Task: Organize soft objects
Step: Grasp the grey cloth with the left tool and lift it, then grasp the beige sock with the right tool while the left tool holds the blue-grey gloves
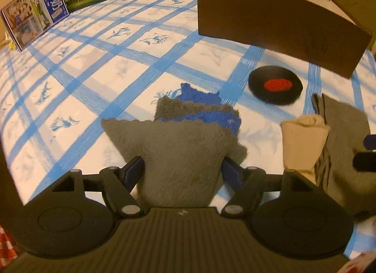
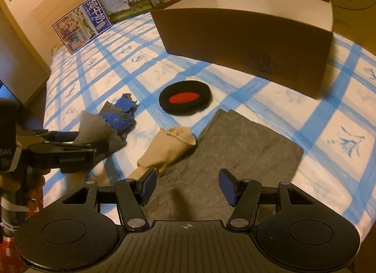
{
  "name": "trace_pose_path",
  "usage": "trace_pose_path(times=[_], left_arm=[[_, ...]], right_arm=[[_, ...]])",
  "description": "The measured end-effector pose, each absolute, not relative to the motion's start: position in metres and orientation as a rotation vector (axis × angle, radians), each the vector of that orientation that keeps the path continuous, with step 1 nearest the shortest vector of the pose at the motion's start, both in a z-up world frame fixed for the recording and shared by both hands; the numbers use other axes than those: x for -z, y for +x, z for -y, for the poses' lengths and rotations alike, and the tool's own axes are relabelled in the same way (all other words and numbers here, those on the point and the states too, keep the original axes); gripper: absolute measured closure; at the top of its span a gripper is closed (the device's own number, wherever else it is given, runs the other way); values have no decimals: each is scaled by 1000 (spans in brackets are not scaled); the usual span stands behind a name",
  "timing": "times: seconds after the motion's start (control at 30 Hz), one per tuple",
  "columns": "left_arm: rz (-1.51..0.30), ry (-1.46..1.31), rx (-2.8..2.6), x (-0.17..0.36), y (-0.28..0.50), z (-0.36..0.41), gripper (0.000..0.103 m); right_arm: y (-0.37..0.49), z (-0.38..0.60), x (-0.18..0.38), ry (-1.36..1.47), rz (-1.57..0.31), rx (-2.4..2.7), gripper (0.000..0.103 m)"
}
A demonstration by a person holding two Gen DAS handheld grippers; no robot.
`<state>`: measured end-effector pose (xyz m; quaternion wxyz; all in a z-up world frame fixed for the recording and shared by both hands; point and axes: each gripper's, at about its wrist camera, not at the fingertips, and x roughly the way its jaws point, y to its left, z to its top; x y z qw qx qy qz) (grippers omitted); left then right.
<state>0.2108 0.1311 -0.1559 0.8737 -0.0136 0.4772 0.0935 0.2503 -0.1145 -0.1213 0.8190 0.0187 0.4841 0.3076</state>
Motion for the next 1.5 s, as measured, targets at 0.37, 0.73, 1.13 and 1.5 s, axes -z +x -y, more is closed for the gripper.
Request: trace_pose_path(times=[0.37, 0.73, 1.13, 1.5], left_arm=[[-956, -106, -187, 150, 216, -137, 77], [-970, -197, -298, 139, 171, -159, 80], [-987, -195, -282, 148, 181, -157, 68], [-991, -176, -299, 153, 192, -153, 62]], right_arm=[[261, 89, 123, 21, -982, -694, 33], [257, 51, 145, -81, -991, -741, 33], [249, 22, 165, -200, -937, -784, 53], [253, 21, 164, -217, -945, -740, 72]])
